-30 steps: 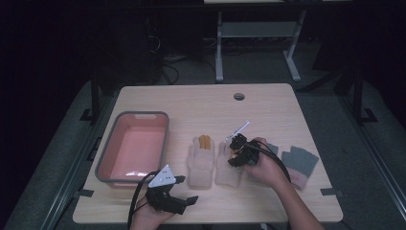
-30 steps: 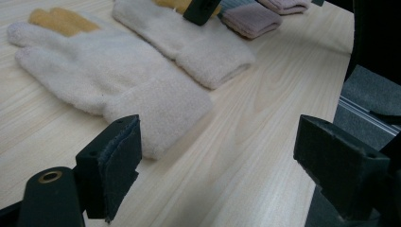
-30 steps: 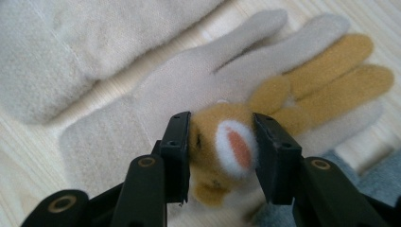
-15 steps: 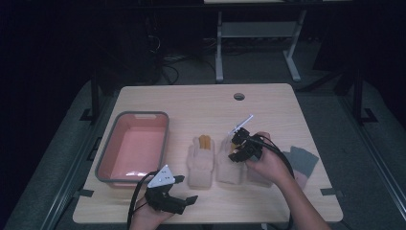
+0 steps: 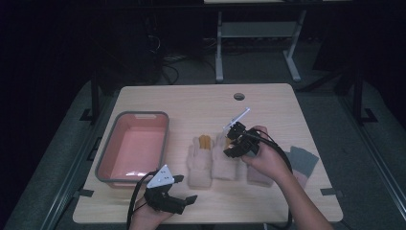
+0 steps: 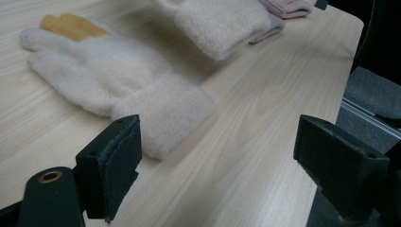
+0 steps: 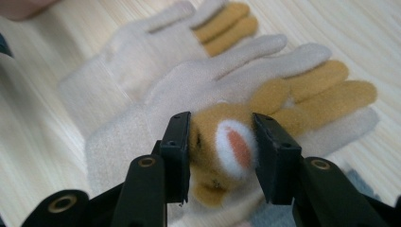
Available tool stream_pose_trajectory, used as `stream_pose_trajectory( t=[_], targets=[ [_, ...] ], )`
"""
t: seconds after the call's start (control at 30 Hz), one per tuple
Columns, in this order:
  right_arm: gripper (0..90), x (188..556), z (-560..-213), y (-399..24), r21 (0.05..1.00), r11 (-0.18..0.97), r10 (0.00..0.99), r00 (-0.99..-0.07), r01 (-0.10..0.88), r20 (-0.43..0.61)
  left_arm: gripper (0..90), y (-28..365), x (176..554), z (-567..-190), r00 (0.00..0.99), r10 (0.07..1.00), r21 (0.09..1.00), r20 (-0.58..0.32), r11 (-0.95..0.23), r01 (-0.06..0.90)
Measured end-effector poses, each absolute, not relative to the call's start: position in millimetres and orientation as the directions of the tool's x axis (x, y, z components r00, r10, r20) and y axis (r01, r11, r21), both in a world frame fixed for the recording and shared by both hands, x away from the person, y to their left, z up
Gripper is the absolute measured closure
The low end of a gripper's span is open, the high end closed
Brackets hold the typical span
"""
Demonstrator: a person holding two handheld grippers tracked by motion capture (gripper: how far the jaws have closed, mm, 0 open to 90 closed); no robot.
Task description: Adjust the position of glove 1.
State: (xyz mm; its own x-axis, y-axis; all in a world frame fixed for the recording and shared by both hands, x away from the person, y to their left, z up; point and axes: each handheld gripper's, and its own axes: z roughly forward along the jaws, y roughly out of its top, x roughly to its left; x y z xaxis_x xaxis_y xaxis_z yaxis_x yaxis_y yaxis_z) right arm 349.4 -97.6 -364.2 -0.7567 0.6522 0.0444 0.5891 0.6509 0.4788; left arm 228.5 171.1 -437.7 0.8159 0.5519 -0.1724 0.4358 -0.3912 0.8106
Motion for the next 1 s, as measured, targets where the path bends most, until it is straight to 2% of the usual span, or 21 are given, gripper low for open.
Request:
stream_pose_trajectory(
  t=[0.4, 1.0],
  targets=[
    [59.7, 352, -355, -60, 0.485, 0.698, 0.593, -0.805, 0.527, 0.02, 16.1, 176, 228, -435, 0.811, 0.557, 0.816, -0.179, -0.376, 0.438],
    [59.6, 357, -376, -19, 0.457, 0.734, 0.55, -0.834, 0.502, 0.033, 16.1, 175, 227, -434, 0.811, 0.563, 0.813, -0.16, -0.39, 0.432]
  ],
)
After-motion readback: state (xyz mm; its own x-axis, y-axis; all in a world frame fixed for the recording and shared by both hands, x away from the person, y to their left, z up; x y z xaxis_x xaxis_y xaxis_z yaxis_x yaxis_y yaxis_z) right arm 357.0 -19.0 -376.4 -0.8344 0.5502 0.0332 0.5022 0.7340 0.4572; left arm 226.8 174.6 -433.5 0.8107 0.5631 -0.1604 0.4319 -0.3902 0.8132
